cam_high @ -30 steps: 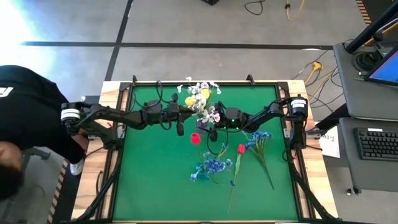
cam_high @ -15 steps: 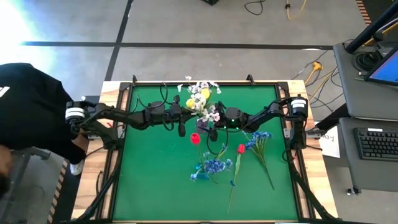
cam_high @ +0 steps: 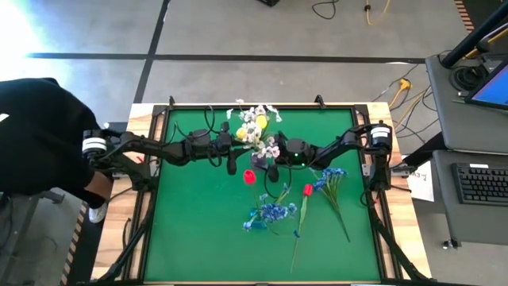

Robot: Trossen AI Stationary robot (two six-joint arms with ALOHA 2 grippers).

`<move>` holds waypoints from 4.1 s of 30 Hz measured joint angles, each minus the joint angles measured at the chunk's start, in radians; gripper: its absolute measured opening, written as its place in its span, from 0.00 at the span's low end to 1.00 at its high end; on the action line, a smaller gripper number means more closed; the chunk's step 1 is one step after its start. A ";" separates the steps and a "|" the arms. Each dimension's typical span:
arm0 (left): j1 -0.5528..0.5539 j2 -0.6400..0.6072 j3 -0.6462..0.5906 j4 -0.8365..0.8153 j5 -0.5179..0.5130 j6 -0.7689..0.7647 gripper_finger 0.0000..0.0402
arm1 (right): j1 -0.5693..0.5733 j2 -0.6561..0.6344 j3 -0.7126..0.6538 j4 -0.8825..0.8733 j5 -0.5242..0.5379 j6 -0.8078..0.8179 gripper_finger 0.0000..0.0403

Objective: Sort flowers into vase by color
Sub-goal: Put the yellow flower into the violet vase, then put the blue flowers into the blue vase

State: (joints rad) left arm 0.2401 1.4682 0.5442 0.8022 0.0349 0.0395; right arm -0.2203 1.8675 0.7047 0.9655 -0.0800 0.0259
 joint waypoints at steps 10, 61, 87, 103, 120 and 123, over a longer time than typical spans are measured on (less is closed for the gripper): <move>0.000 -0.086 0.000 -0.140 -0.053 -0.001 0.37 | 0.000 -0.006 0.002 -0.026 0.000 0.034 0.80; -0.548 -0.393 -0.024 -0.683 -0.394 -0.464 0.43 | 0.481 -0.794 0.129 -1.534 0.090 1.069 0.65; -0.757 -0.185 -0.021 -0.428 -0.472 -0.587 0.43 | 0.803 -0.573 0.320 -2.183 0.080 1.475 0.72; -0.757 -0.165 -0.021 -0.364 -0.471 -0.542 0.43 | 0.803 -0.590 0.215 -2.167 0.045 1.527 0.85; -0.756 -0.165 -0.021 -0.364 -0.471 -0.535 0.43 | 0.803 -0.590 0.046 -1.977 0.032 1.553 0.86; -0.756 -0.165 -0.021 -0.364 -0.472 -0.535 0.43 | 0.799 -0.590 0.022 -1.976 0.080 1.552 0.86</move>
State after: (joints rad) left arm -0.5161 1.3033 0.5232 0.4385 -0.4366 -0.4953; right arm 0.5782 1.2774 0.7270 -1.0104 0.0003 1.5784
